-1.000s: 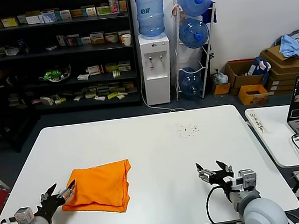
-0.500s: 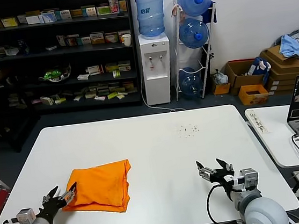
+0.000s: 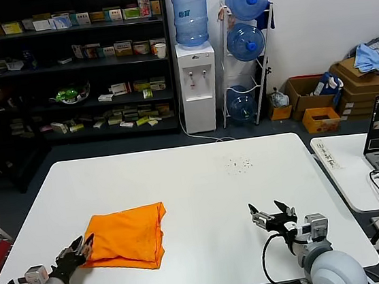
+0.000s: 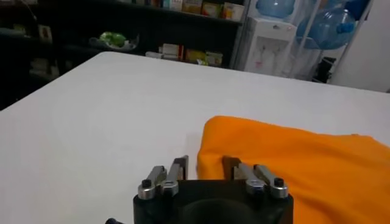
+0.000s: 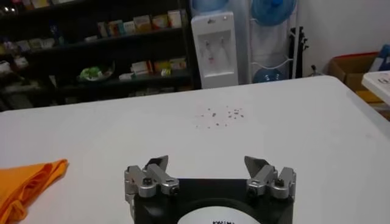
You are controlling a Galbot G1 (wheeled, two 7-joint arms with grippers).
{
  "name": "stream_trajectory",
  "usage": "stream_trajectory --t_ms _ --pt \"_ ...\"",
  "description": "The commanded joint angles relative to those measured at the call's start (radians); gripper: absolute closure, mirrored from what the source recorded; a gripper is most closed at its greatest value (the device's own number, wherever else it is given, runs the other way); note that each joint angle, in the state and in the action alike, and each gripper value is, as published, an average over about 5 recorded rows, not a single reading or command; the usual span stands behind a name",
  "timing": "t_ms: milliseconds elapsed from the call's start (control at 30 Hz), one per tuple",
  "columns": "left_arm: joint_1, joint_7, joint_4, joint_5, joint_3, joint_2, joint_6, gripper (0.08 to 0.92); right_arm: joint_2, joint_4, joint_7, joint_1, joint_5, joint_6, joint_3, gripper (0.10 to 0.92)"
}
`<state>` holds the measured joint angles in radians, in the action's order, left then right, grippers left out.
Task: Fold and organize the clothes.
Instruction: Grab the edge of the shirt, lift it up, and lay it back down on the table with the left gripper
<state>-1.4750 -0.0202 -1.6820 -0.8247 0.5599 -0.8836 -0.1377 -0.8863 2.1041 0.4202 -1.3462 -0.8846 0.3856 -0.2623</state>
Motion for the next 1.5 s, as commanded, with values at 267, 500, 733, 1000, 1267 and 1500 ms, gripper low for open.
stream_trajectory --t_ms 267,500,733,1000,1267,1500 --pt "0.000 -0.002 -0.021 -0.009 -0.004 -0.005 -0.004 0.819 -0.003 -0.002 0.001 0.001 0.000 -0.003 0.001 0.203" --pt "-0.004 -0.008 -0.059 -0.012 0.002 -0.013 0.005 0.906 -0.002 0.000 0.003 0.001 -0.001 -0.003 -0.001 0.203" --pt "-0.037 -0.020 -0.232 0.047 0.072 -0.028 0.014 0.906 -0.006 -0.004 0.001 -0.006 0.003 -0.005 -0.009 0.203" --pt "-0.113 -0.050 -0.447 0.172 0.138 -0.090 -0.010 0.906 -0.013 -0.008 0.001 -0.001 0.005 -0.006 -0.008 0.203" --pt "-0.148 -0.037 -0.471 0.393 0.189 -0.120 -0.019 0.906 -0.017 -0.012 -0.001 -0.003 0.009 -0.007 -0.005 0.203" --pt "-0.149 -0.011 -0.337 0.516 0.282 -0.092 -0.006 0.906 -0.017 -0.013 -0.002 -0.001 0.010 -0.009 -0.003 0.203"
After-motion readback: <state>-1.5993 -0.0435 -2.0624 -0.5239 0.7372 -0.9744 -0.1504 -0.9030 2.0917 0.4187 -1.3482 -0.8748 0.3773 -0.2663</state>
